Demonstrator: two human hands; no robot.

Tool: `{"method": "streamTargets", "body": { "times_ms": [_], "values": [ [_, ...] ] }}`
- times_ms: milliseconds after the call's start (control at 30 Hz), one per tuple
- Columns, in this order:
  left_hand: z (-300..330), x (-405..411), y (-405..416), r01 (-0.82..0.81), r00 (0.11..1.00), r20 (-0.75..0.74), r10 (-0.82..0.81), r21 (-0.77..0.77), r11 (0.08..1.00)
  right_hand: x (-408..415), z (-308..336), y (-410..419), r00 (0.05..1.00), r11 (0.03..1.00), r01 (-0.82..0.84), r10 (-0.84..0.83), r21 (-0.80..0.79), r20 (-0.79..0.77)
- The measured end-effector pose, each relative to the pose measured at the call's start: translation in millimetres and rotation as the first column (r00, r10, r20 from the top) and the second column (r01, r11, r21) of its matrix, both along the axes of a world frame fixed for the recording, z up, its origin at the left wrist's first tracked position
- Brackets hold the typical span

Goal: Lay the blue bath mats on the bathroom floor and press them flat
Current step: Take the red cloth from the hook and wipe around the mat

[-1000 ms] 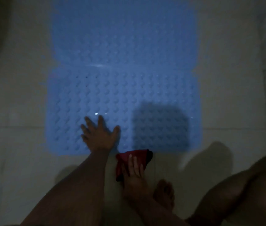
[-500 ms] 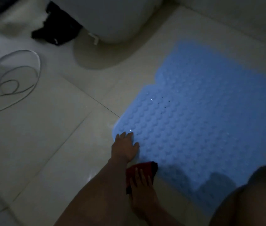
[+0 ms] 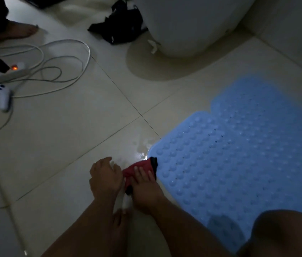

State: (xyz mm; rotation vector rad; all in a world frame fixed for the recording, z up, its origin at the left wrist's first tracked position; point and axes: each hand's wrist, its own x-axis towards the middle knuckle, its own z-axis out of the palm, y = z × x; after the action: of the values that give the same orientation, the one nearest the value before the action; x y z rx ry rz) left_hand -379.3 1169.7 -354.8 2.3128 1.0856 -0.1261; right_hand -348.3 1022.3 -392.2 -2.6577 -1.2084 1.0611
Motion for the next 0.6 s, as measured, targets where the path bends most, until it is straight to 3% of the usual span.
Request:
{"method": "streamTargets", "body": {
  "times_ms": [233, 367, 467, 533, 600],
  "values": [
    [-6.6, 1.3, -2.1, -0.026, 0.999, -0.033, 0.026, -0.004, 1.0, 109.8, 4.6, 24.9, 0.985, 0.994, -0.102, 0.107, -0.047, 0.135],
    [-12.6, 12.1, -10.5, -0.042, 0.999, 0.017, 0.043, -0.051, 0.998, 188.9, 14.6, 14.0, 0.971, 0.98, 0.108, -0.067, -0.167, 0.229],
    [-16.5, 18.9, -14.9, -0.049, 0.998, 0.036, 0.051, -0.061, 0.997, 227.7, 19.1, -8.5, 0.916, 0.911, 0.315, -0.218, -0.267, 0.338],
    [-18.0, 21.5, -16.0, -0.043, 0.998, 0.046, 0.046, -0.066, 0.997, 222.1, 16.4, -10.5, 0.9, 0.902, 0.365, -0.278, -0.232, 0.337],
    [-20.5, 23.2, -15.0, -0.036, 0.999, 0.033, 0.038, -0.063, 0.997, 189.1, 7.9, -0.1, 0.92, 0.945, 0.3, -0.252, -0.126, 0.301]
  ]
}}
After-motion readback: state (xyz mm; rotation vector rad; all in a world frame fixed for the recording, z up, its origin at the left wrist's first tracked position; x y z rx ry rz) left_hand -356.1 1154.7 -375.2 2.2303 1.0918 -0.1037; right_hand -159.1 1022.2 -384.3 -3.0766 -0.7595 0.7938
